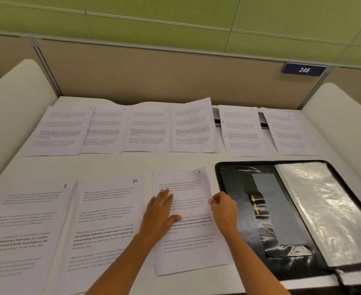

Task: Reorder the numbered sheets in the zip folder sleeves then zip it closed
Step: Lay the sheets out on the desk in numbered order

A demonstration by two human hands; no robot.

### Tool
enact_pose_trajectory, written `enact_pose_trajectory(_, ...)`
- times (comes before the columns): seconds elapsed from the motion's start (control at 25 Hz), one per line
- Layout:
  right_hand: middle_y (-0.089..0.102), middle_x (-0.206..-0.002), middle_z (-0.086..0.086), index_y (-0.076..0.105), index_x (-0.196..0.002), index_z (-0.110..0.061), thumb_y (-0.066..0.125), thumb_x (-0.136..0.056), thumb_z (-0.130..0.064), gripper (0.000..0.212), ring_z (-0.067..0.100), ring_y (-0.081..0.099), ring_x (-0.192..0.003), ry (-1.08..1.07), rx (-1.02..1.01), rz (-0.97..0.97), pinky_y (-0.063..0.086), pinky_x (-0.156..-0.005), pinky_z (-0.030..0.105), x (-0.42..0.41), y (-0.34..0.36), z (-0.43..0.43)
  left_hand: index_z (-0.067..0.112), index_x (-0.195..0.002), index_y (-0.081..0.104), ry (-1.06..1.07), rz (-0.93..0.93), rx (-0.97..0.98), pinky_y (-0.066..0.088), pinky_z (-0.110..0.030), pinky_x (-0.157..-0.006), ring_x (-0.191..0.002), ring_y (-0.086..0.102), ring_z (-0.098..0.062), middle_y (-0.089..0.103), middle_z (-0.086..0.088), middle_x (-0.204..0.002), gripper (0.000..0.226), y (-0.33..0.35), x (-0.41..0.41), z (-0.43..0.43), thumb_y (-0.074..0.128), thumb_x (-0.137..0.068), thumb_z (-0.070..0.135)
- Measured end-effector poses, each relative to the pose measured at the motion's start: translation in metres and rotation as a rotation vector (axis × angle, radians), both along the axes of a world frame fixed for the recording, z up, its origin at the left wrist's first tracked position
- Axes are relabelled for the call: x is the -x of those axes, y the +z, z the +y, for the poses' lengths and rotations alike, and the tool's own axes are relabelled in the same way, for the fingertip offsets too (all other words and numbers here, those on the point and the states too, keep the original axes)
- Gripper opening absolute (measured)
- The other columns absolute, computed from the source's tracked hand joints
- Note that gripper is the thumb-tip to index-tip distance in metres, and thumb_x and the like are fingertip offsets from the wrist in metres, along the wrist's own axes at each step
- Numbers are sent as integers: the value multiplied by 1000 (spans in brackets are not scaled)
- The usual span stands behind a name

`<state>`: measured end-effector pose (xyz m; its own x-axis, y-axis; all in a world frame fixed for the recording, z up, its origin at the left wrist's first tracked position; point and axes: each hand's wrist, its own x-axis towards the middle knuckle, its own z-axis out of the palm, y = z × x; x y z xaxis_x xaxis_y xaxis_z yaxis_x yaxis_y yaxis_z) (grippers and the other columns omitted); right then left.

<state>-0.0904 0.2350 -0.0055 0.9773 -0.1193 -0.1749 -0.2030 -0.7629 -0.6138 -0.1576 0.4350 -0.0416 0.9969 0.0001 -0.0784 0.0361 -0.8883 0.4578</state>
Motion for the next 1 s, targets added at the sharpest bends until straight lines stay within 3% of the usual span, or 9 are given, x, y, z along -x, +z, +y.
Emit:
enact_pose_trajectory(0.16, 60, -88, 0, 61, -94, -10, 62, -93, -18, 8, 12, 56, -76, -21, -51, -16, 35, -57, 13, -1, 0, -1, 11, -153, 17, -19, 9, -21, -6, -27, -114, -149, 2, -18, 6, -4, -162, 119, 0, 0, 0, -1, -65, 89)
enact_pose_trajectory(0.24, 62, -89, 2, 60, -92, -10, 62, -93, -17, 7, 12, 56, -75, -45, -85, -30, 37, -57, 14, -2, 0, -3, 10, -153, 16, -5, -5, 4, -6, -26, -114, -149, 4, -17, 8, -4, -161, 130, -3, 0, 1, -12, -57, 93)
enact_pose_trajectory(0.48, 62, -83, 2, 61, -97, -11, 59, -94, -15, 5, 15, 58, -74, -102, -142, -66, 38, -56, 17, -7, 2, -17, 9, -151, 22, 30, -43, 0, -5, -27, -116, -149, 10, -16, 14, -3, -160, 124, -3, 6, 5, -11, -64, 90)
enact_pose_trajectory(0.72, 64, -78, 0, 61, -97, -14, 59, -94, -15, 4, 19, 63, -70, -101, -209, -76, 46, -55, 25, -15, 13, -21, 4, -144, 40, 156, -40, -63, 13, -38, -116, -143, 30, -23, 36, -9, -152, 91, 0, 22, 26, 8, -90, 70)
enact_pose_trajectory(0.88, 66, -84, 1, 64, -99, -15, 61, -93, -16, 7, 18, 64, -74, -101, -290, -70, 48, -60, 26, -26, 27, -18, 1, -139, 47, 235, -33, -124, 21, -42, -113, -138, 39, -26, 45, -12, -147, 87, 0, 34, 46, 7, -95, 65)
enact_pose_trajectory(1.0, 67, -84, 2, 65, -99, -14, 62, -93, -15, 7, 13, 61, -70, -94, -348, -88, 43, -57, 22, -35, 40, -15, 2, -140, 46, 274, -63, -129, 19, -41, -115, -141, 35, -25, 41, -11, -149, 92, -1, 38, 53, 3, -92, 68)
